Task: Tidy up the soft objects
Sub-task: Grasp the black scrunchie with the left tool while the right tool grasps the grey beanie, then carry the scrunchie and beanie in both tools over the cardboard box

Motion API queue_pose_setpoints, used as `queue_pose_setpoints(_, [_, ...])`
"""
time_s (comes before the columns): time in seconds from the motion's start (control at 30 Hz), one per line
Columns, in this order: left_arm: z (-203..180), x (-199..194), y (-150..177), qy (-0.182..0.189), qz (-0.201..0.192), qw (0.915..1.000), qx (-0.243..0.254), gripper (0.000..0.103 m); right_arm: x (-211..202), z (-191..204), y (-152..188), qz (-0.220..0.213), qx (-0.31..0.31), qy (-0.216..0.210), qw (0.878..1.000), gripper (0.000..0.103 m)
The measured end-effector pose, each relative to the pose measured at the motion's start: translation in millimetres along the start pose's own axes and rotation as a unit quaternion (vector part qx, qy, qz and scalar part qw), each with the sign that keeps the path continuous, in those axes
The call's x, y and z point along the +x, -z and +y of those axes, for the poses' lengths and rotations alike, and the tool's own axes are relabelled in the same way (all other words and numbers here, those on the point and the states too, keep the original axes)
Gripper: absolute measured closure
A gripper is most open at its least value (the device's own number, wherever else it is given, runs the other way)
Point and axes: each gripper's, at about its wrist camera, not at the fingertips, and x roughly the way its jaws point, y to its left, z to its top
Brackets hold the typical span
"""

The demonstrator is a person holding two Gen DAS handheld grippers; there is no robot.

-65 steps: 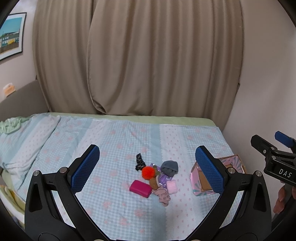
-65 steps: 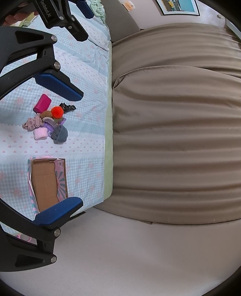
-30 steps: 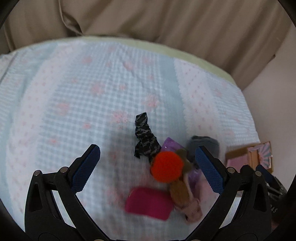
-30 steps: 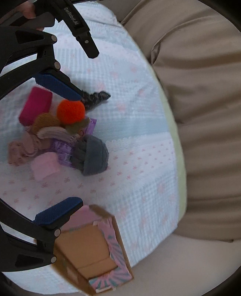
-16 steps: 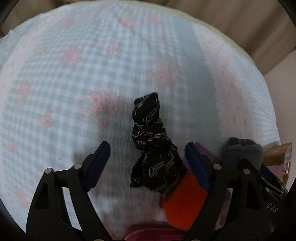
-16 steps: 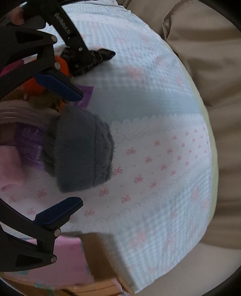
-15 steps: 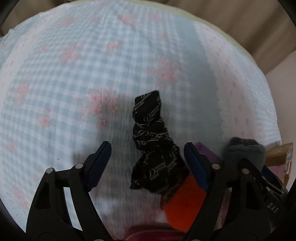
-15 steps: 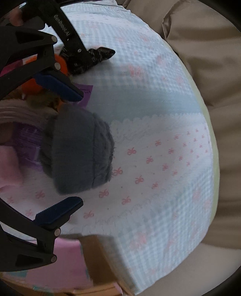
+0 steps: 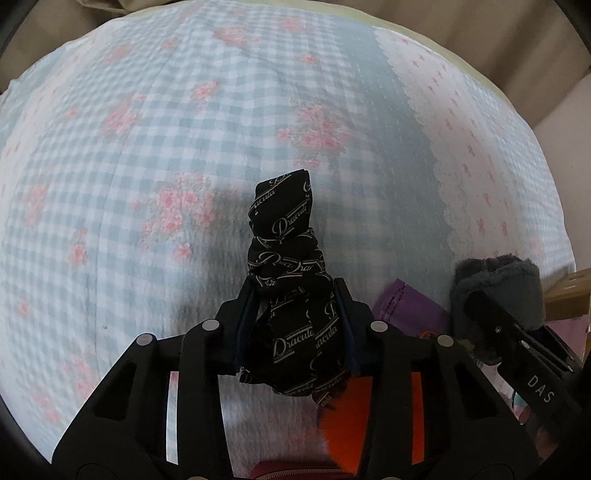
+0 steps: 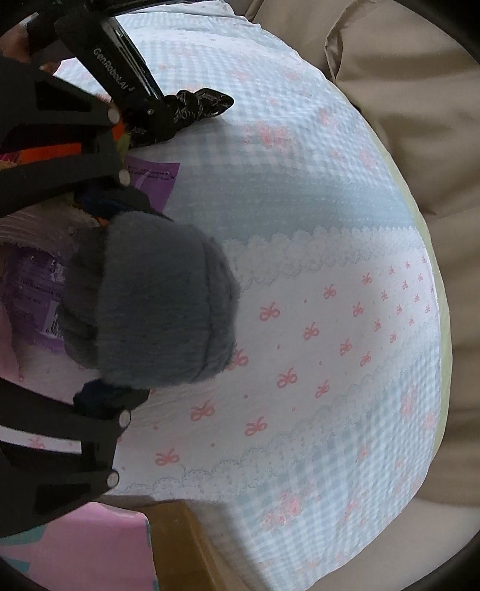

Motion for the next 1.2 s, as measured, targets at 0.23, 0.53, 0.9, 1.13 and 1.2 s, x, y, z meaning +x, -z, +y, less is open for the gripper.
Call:
queue_pose_setpoints(0.23, [2.6, -11.4, -2.7, -0.011, -0.008, 0.9999, 0.009, 0.069, -5.2, 0.4, 1.0, -0.009, -0.022, -0.008, 1.000, 0.055])
queue_pose_setpoints(0.53, [9.3, -78.3, 8.5, -0.015, -0.049, 0.9985, 0.017, 0.069, -63.3, 5.4, 2.0, -0.058, -0.031, -0.024, 0.998, 0.059])
queue_pose_setpoints(0.9, [-11.4, -236.0, 41.4, -0.011, -0.102, 0.9947, 0.012, 0.069, -210.6, 30.3, 20.1, -0.097, -0.059, -0.036, 0.993, 0.059])
queue_pose_setpoints(1.13, [-38.4, -326.6, 73.2, -0.014, -0.120, 0.9927, 0.012, 0.069, -301.1, 31.2, 40.1, -0.112, -0.077, -0.043, 0.990, 0.059])
queue_pose_setpoints(1.2, [-49.1, -343.5, 83.4, -0.014, -0.121, 0.9925, 0.009, 0.069, -320.7, 26.5, 43.4, -0.117, -0.084, -0.046, 0.988, 0.059])
